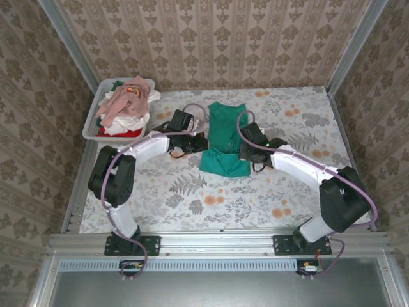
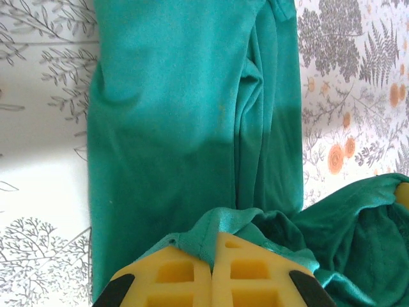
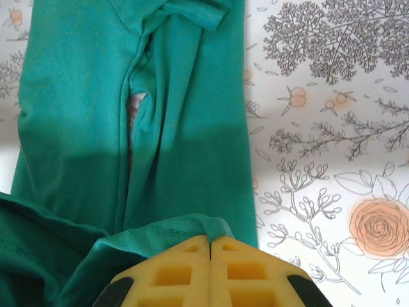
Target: Fold and stack the t-shirts
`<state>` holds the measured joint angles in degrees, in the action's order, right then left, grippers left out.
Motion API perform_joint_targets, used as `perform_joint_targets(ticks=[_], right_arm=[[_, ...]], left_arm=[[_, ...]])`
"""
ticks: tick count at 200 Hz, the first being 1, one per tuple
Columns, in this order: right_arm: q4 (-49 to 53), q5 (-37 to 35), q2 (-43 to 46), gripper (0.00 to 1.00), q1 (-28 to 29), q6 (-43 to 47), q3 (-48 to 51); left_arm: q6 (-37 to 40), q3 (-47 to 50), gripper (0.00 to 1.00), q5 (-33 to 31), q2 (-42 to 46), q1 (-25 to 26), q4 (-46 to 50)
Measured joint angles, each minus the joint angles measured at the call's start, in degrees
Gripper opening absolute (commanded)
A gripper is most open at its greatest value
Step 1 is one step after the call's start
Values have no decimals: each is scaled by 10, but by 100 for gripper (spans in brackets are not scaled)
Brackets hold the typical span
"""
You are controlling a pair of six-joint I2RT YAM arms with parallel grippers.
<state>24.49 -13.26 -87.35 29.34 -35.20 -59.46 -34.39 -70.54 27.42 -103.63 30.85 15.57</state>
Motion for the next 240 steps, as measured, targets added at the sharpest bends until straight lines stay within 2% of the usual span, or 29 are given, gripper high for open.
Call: perform_joint_targets(ticks=[38,70,87,102,115,137,148,171,211,240], right_arm=[[-5,18,-9,0,-28,14,-30],[-15,34,-55,0,-51,23,-56],[-18,42,-83,0,-59,25,-64],[-19,49,-107,1,-65,26,-74],[-20,51,-125,1,-67,28,-83],[-20,52,-148,9,-71,34,-103],[-19,52,-158,11,-73,36,-115],[-9,51,-170,26,-78,46,-141],[14,47,-176,33,-89,59,-174],[27,46,-169,33,-90,65,-173]], left_arm=[[7,-45,0,12,-11,-13,19],[13,-89,15,25,-53,-16,26],[15,-106,9,30,-81,-17,27],[17,-110,10,32,-99,-20,30],[17,-113,16,33,-110,-24,34],[19,-119,17,37,-123,-32,38],[20,-123,25,39,-125,-36,42],[23,-135,36,44,-125,-49,47],[35,-150,37,54,-121,-86,49],[111,-150,41,47,-102,-87,80]])
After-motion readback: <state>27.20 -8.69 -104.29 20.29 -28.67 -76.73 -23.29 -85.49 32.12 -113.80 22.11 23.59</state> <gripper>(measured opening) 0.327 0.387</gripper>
